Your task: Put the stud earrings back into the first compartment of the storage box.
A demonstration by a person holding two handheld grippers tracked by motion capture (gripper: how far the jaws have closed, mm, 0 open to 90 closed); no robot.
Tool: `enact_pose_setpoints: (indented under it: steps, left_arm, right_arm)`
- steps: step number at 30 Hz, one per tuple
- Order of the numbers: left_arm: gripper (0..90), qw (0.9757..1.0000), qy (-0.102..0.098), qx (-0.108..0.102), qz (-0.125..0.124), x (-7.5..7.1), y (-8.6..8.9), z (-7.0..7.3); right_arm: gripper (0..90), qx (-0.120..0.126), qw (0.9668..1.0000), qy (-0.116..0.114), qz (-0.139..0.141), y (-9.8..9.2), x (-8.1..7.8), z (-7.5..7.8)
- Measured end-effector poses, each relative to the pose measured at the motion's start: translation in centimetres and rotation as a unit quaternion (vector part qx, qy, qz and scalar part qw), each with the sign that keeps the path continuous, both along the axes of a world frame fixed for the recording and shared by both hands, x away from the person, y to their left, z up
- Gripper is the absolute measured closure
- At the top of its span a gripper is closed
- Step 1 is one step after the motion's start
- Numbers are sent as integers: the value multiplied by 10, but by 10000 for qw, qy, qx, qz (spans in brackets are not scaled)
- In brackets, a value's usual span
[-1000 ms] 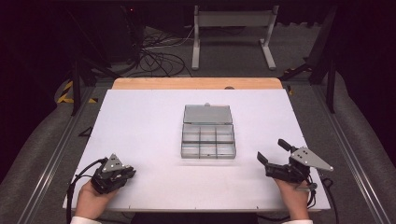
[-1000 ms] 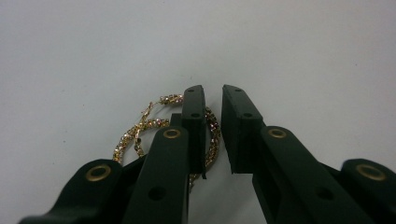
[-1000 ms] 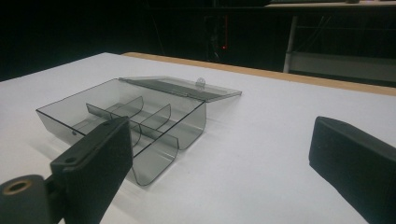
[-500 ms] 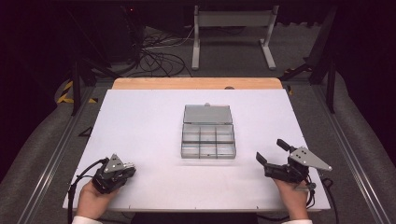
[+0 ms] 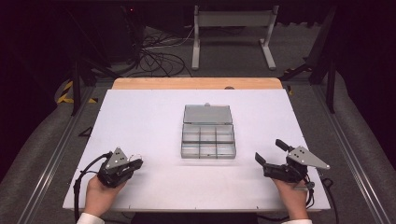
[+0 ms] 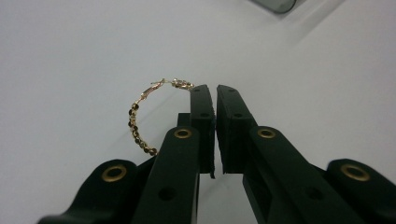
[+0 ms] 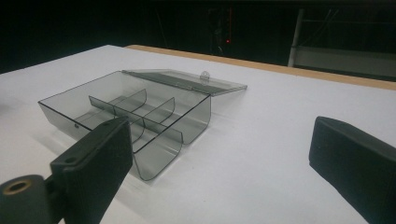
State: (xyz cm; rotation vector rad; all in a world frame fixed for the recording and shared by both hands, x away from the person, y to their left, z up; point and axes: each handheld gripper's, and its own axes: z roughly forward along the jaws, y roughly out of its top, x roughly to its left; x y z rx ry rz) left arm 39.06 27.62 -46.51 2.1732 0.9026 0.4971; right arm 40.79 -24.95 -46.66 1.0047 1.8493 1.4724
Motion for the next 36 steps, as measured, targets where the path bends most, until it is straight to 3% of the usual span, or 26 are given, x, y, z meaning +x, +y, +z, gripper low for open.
enact_pose_setpoints:
  steps: [12,20,36]
  left_arm:
    - [861,9996,-99,-129,-244,14,-19,8]
    - [861,9987,-147,-328,-357,25,-33,16]
    - [861,9978,-171,-356,-540,44,-66,23]
  right_arm:
    - [56,-115,9998,76,122,5,2,-1]
    - [40,-88,9997,122,200,6,3,-1]
    - [19,-163,9988,229,393,11,6,-3]
